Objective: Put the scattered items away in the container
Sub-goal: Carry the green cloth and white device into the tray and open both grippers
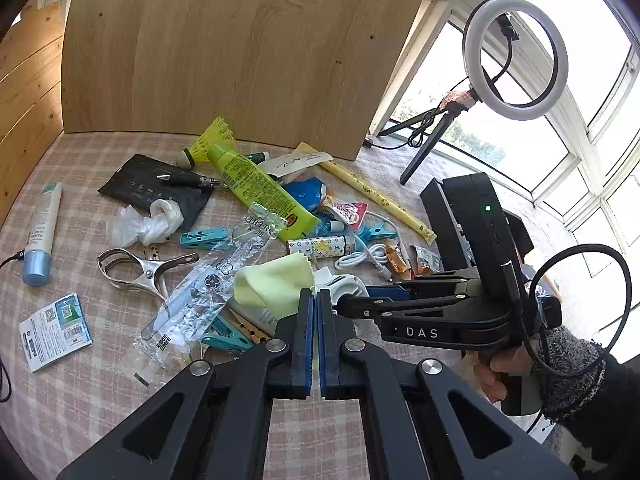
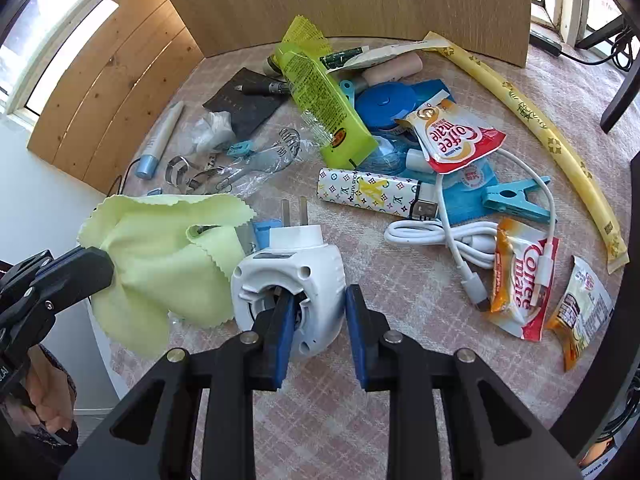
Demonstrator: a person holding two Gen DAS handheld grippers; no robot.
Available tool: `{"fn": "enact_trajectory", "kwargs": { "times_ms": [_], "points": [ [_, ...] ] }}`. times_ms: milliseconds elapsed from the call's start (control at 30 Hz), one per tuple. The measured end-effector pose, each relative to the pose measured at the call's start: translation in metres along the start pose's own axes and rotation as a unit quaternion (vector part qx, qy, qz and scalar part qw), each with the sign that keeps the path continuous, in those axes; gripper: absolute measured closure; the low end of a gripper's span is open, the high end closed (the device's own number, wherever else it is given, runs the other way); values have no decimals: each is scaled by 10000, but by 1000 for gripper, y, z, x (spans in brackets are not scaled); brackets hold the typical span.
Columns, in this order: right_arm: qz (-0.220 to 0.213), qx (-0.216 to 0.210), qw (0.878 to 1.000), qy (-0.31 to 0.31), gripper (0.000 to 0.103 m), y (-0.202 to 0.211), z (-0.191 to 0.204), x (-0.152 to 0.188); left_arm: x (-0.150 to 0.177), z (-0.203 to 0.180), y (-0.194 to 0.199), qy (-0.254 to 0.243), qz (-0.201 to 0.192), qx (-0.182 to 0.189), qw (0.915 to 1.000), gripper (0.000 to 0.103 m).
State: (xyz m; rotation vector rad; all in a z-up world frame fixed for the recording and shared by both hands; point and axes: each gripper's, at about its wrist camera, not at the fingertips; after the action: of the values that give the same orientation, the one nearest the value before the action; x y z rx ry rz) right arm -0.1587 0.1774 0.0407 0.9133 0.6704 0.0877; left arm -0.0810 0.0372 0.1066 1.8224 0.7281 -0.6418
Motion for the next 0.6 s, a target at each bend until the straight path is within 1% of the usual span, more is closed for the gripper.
{"fn": "enact_trajectory", "kwargs": {
  "times_ms": [67, 133, 200, 267, 333, 433, 600],
  "points": [
    [-220, -109, 9996, -155, 79, 19, -5, 0, -8, -9, 5, -80, -77, 61, 9999, 102],
    [-503, -145, 9983, -268, 79, 45, -12, -1, -17, -23, 8, -214, -122, 220, 9995, 102],
    [-782, -99, 9961, -388, 79, 76, -26, -3, -26, -42, 7, -341, -155, 403, 9985, 102],
    [-1019, 48, 9936, -476, 79, 106, -44, -5, -33, -67, 1, -481, -158, 633, 9967, 102],
    [-1277, 307, 9898, -551, 79, 140, -70, -8, -39, -96, -8, -661, -143, 837, 9942, 102],
    [-1604, 798, 9809, -756, 79, 189, -115, -10, -47, -141, -23, -872, -130, 1189, 9890, 102],
    [-1892, 1763, 9589, -1163, 79, 257, -201, -10, -62, -211, -54, -1202, -106, 1639, 9791, 102]
  ]
}}
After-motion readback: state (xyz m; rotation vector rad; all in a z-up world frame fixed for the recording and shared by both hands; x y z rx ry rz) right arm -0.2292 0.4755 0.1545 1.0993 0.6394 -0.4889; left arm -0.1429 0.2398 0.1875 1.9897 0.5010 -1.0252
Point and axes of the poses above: each gripper's, at about its wrist camera, not at the fingertips, and y roughly against the way its jaws point, z to its left, x to its underside, and after that the axes turned 14 degrees about -z, right-handed
